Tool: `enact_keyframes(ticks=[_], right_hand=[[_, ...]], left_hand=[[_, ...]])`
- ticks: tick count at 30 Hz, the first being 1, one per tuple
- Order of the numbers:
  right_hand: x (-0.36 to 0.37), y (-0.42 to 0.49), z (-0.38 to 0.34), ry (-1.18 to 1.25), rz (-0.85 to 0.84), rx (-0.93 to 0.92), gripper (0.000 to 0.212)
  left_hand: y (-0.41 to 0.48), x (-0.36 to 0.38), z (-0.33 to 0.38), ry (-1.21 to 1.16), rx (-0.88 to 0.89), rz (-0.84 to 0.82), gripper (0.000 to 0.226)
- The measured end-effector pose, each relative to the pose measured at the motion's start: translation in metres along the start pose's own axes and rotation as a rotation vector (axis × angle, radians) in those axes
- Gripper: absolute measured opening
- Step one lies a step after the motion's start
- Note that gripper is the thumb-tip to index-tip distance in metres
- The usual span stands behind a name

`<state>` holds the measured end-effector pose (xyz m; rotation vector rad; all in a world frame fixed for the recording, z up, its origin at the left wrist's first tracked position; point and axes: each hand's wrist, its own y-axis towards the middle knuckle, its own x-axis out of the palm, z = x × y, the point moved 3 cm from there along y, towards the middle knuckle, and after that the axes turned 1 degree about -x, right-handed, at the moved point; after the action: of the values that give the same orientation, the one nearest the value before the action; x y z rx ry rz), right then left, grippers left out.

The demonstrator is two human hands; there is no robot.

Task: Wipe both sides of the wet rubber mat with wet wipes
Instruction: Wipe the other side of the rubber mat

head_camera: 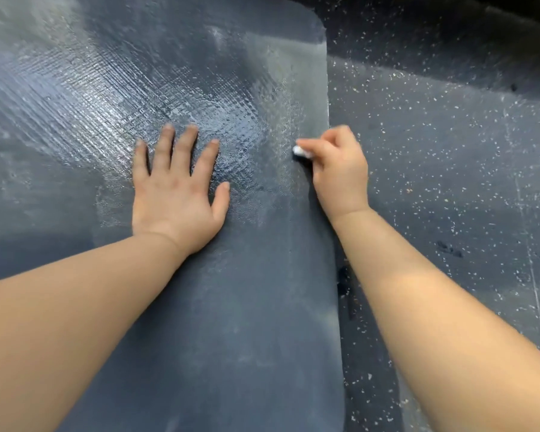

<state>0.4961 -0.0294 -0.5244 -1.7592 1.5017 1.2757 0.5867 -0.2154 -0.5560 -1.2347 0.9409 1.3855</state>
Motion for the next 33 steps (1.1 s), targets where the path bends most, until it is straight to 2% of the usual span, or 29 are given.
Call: enact_keyframes(ticks=[4,7,10,12,15,18,22,24,27,31,33], right_hand=[[0.009,0.022,0.002,0.056,0.069,0.117,0.016],[0.001,-0.032,-0.008,-0.006,0.003,0.016,0.014],[-0.015,-0.092,-0.014,-0.018,-0.1,-0.015,0.026],[-0.02,-0.097,-0.008,-0.034,-0.159,-0.037,0.025],[-0.016,-0.055,-0.001,-0.03,-0.176,-0.147,0.019],[-0.001,0.013,-0.002,-0.008,-0.13,-0.146,0.013],[0.022,0.102,0.008,-0.056,-0.052,0.037,0.026],[0.027,0.119,0.011,-0.037,0.051,0.149,0.025],[0.029,0.082,-0.005,0.015,0.112,0.136,0.018],[0.012,-0.024,-0.019,-0.012,-0.002,-0.027,0.011],[0.004,-0.057,-0.02,-0.039,-0.055,-0.066,0.016]], left_hand=[[-0.001,-0.001,0.001,-0.011,-0.001,-0.011,0.064],[0.0,-0.002,0.001,0.001,-0.005,-0.034,0.065],[0.0,-0.003,0.001,0.018,-0.013,-0.061,0.066],[0.0,-0.003,0.002,0.032,-0.012,-0.071,0.063],[0.0,-0.003,0.002,0.055,-0.011,-0.085,0.065],[-0.001,-0.004,0.002,0.076,-0.02,-0.091,0.064],[0.0,-0.004,0.003,0.073,-0.012,-0.101,0.067],[0.0,-0.004,0.003,0.077,-0.014,-0.097,0.068],[0.0,-0.006,0.003,0.063,-0.011,-0.101,0.068],[0.0,-0.007,0.004,0.054,-0.014,-0.11,0.067],[-0.001,-0.007,0.004,0.056,-0.015,-0.12,0.068]])
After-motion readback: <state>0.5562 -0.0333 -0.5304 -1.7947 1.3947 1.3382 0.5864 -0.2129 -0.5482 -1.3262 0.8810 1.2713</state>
